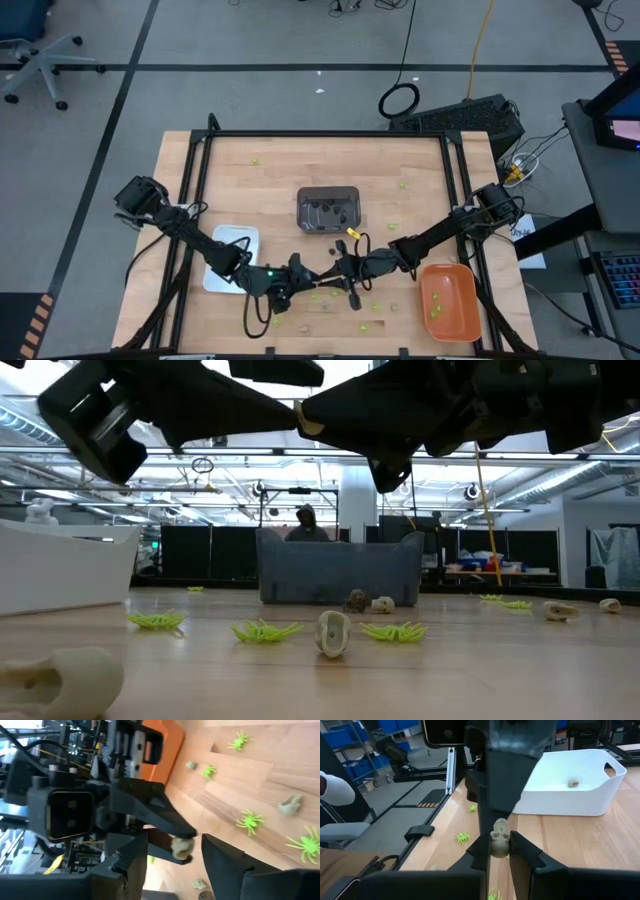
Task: Sort Halloween decoration
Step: Put the white skull toy into the white bin
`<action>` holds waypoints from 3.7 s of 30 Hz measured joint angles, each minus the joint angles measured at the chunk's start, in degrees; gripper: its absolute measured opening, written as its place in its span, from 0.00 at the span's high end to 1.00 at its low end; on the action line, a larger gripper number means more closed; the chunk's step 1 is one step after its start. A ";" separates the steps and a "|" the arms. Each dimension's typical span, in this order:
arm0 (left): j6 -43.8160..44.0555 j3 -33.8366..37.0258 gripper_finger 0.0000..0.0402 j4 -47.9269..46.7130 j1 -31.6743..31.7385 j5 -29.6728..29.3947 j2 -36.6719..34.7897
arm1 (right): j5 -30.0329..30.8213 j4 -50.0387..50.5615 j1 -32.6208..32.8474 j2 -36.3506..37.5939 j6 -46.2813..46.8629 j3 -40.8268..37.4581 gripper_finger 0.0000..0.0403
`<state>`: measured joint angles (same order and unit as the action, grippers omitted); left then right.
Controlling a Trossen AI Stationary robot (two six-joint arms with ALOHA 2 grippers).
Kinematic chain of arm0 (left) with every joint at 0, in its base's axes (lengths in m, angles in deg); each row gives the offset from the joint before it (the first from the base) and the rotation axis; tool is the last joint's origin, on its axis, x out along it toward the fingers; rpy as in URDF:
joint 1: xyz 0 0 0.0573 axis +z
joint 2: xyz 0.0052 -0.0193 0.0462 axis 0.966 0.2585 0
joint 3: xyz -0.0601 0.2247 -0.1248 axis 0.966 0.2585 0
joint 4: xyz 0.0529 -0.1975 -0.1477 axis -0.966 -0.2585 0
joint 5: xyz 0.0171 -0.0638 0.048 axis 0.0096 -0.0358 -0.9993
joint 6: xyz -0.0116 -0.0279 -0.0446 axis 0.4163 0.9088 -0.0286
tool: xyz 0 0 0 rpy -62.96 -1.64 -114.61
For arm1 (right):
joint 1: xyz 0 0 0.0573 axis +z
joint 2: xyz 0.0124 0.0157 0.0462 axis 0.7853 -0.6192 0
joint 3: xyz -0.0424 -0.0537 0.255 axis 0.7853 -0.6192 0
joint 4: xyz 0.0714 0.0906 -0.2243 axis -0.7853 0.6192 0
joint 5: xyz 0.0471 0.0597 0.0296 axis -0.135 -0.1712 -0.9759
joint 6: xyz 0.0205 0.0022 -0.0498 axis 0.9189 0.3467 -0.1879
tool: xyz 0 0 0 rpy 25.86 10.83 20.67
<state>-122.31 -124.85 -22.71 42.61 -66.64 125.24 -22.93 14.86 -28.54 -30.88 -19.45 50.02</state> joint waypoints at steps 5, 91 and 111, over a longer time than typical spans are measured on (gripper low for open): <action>-1.04 0.00 0.61 -0.33 0.20 0.88 0.00 | 0.02 -0.19 0.00 0.00 0.12 -0.02 0.93; 17.95 0.04 0.97 1.85 -0.04 0.73 -4.05 | 13.79 36.76 5.82 13.60 12.58 0.04 0.49; 45.36 0.02 0.97 3.57 -0.37 -0.38 -6.84 | 16.72 36.55 8.84 13.60 13.48 0.02 0.49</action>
<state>-76.95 -124.83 -19.14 42.24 -67.02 118.40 -6.21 51.41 -19.71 -17.29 -5.97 50.04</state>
